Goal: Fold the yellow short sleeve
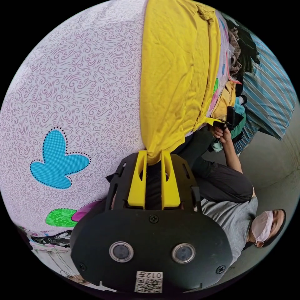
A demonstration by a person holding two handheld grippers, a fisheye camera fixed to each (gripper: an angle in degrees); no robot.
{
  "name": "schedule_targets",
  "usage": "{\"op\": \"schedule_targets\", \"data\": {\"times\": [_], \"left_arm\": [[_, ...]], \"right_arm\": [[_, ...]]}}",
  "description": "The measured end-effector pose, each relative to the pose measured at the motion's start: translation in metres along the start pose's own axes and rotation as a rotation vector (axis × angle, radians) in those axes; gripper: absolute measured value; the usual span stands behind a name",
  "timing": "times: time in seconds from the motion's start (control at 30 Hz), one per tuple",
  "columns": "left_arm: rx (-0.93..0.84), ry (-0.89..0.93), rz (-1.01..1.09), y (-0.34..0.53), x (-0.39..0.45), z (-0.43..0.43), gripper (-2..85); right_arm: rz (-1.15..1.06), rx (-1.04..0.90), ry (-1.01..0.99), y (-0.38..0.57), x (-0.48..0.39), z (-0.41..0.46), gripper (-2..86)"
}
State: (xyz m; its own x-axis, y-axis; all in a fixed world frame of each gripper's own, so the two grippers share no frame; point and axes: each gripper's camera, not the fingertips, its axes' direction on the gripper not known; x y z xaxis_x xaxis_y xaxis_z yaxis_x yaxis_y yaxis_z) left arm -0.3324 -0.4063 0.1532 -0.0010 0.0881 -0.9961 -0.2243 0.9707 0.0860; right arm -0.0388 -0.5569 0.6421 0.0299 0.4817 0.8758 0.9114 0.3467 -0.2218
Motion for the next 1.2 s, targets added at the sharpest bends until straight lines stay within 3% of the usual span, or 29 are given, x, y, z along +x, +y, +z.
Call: {"op": "schedule_targets", "data": {"times": [0.2, 0.43, 0.73, 1.2], "left_arm": [[0.023, 0.019, 0.061, 0.033, -0.006, -0.003, 2.0], [0.261, 0.146, 0.291, 0.102, 0.005, -0.026, 1.1], [0.497, 0.276, 0.400, 0.198, 0.012, -0.043, 1.2], [0.526, 0.268, 0.544, 0.323, 0.064, -0.014, 1.4]], "right_arm": [[-0.059, -0.008, 0.006, 0.027, -0.020, 0.003, 2.4], [-0.192, 0.068, -0.186, 0.064, -0.069, -0.028, 0.1], [-0.343, 0.164, -0.247, 0.137, -0.136, -0.070, -0.2], [-0.494, 0.133, -0.255, 0.292, -0.194, -0.084, -0.3]]}}
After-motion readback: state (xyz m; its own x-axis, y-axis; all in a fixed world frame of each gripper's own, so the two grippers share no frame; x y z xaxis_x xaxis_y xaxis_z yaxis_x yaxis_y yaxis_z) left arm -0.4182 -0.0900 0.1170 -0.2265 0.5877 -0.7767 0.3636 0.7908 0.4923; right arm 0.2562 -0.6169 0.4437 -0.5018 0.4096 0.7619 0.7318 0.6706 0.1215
